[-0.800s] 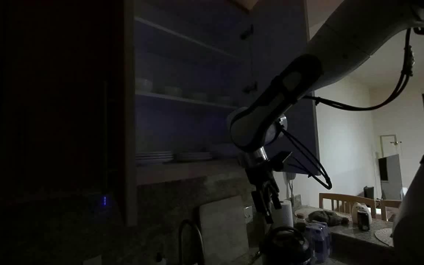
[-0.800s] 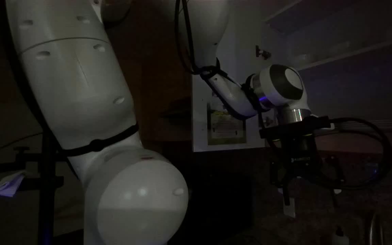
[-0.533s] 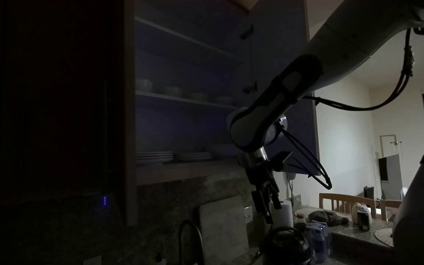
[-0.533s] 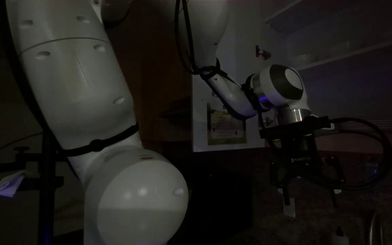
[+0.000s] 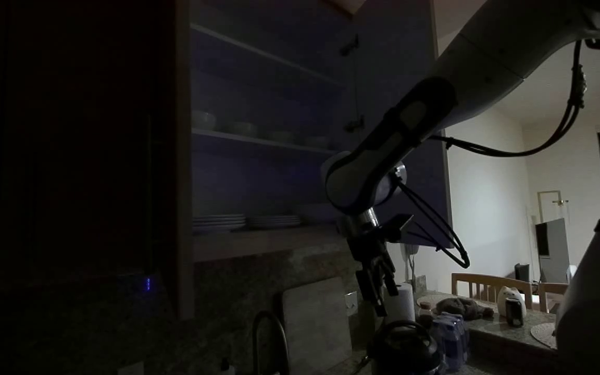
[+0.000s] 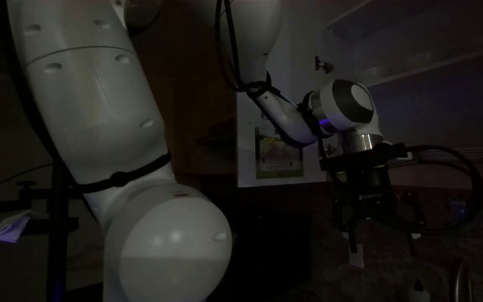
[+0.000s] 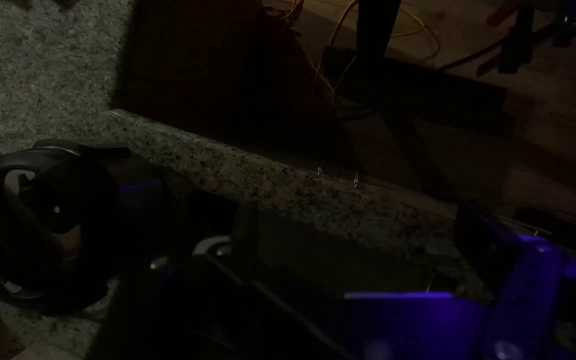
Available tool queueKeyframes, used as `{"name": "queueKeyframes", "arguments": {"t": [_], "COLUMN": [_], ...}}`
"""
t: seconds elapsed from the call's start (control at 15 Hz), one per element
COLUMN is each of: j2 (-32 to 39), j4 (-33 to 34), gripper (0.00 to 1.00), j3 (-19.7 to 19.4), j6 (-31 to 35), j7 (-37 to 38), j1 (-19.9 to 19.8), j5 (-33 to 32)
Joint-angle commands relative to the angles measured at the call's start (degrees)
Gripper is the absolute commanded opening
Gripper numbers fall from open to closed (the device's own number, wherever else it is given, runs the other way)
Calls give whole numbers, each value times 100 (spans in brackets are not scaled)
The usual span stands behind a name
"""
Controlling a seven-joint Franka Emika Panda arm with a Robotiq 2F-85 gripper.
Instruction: Close the right cabinet door
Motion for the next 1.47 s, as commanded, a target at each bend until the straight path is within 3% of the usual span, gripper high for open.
{"name": "queueKeyframes", "arguments": {"t": [0.0, 0.53, 1.4], "j2": [-23, -430, -1863], "j4": [4, 20, 301], "gripper": [100, 100, 100], "j3": [-28, 67, 305], "j6": [-1, 23, -148], "j7": [11, -92, 234], "j1": [44, 265, 236], "j5": [-1, -22, -157]}}
